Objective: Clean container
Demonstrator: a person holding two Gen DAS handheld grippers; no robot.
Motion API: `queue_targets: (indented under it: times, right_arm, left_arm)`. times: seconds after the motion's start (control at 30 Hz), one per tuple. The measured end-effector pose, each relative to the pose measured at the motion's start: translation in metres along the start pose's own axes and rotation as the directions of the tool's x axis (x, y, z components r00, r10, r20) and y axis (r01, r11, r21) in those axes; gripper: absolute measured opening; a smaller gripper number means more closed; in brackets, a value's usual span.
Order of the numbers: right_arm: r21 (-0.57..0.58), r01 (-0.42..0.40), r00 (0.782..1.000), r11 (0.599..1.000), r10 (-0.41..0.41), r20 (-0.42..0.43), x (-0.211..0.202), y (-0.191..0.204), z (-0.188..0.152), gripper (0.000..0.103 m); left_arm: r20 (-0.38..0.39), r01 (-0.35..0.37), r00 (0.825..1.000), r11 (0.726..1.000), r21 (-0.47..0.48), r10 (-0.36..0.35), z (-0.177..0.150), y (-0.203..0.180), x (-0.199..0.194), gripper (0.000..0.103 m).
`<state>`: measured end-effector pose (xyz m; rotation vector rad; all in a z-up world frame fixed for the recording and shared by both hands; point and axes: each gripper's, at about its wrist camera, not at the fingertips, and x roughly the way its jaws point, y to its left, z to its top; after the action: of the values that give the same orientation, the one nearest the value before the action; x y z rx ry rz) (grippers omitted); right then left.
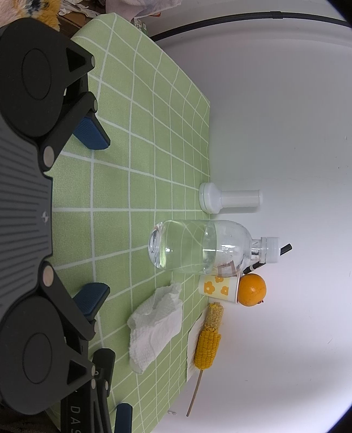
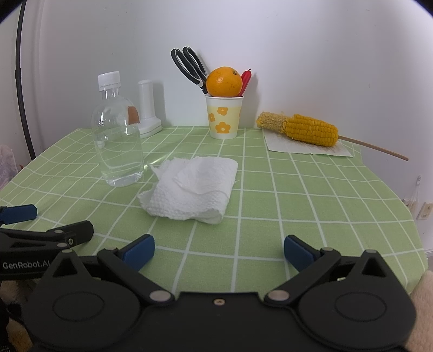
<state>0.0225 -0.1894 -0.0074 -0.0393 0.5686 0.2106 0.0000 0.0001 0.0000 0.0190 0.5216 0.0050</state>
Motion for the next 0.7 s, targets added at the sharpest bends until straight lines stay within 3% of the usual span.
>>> queue_targets:
  times: [0.7]
  right_arm:
    - [-0.001, -0.003, 1.000, 1.000, 0.003, -0.001, -0.0014, -0.0004, 0.0005, 0.103]
  left_arm:
    - [-0.001, -0.001, 1.000, 1.000, 0.000, 0.001, 0.0014, 0.0006, 0.0005, 0.103]
